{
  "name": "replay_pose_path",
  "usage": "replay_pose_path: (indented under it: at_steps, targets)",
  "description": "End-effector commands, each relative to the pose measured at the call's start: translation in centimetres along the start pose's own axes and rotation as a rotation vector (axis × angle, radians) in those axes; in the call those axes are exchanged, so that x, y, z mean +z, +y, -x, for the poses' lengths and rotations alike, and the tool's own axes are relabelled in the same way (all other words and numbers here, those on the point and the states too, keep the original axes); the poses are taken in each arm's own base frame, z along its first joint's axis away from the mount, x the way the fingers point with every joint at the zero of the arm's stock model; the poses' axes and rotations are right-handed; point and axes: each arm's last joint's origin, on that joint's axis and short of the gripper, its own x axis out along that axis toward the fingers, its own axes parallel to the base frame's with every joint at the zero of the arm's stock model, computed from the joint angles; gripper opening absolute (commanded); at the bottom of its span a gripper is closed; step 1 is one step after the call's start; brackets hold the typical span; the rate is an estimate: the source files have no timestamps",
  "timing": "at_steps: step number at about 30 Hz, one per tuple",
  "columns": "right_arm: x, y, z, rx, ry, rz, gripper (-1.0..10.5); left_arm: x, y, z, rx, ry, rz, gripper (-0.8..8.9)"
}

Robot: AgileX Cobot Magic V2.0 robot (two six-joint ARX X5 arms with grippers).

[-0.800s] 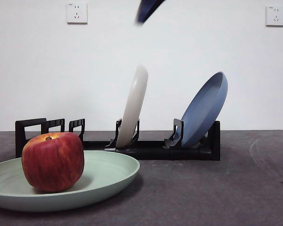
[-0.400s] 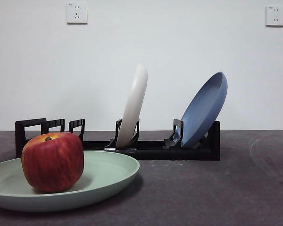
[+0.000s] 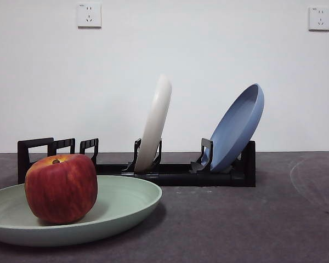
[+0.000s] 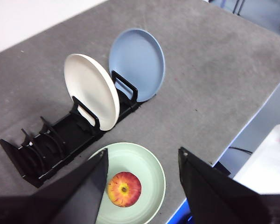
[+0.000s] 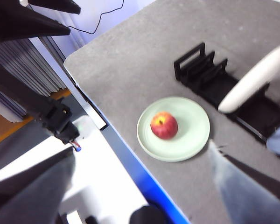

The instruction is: Take the green plate from the plate rack,put the plate on the table,take the apple from the table,put the apple in the plate

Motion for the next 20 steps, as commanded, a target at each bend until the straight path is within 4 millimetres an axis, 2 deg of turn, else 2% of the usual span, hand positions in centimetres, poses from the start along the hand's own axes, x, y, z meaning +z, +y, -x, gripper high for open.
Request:
replay_pose_path:
  at_steps: [1, 2, 3, 4, 5, 11, 20]
  targets:
    - [-0.9, -0.2, -0.7, -0.006, 0.062, -0.026, 3.9, 0.0, -0.1, 0.0, -0.014, 0.003, -0.012, 2.47]
    - [-1.1, -0.2, -0.9, -0.008, 0.072, -0.027, 3.2, 0.0, -0.1, -0.1, -0.014, 0.004, -0.013, 2.21]
    - [-1.3, -0.3, -1.0, -0.009, 0.078, -0.027, 2.2, 0.0, -0.1, -0.1, -0.014, 0.005, -0.013, 1.36]
    - [-1.4, -0.3, -1.3, -0.013, 0.086, -0.024, 0.9, 0.0, -0.1, -0.1, -0.014, 0.005, -0.013, 0.05]
    - [-1.4, -0.4, -1.3, -0.03, 0.086, -0.021, -0.3, 0.0, -0.1, -0.1, -0.014, 0.005, -0.013, -0.07]
    - [-1.3, -0.6, -1.3, -0.111, 0.076, -0.013, -0.1, 0.0, -0.2, -0.1, -0.042, 0.01, -0.014, -0.08]
    - [-1.1, -0.7, -1.8, -0.117, 0.088, -0.014, 0.0, 0.1, -0.2, -0.2, -0.039, 0.005, -0.011, -0.04]
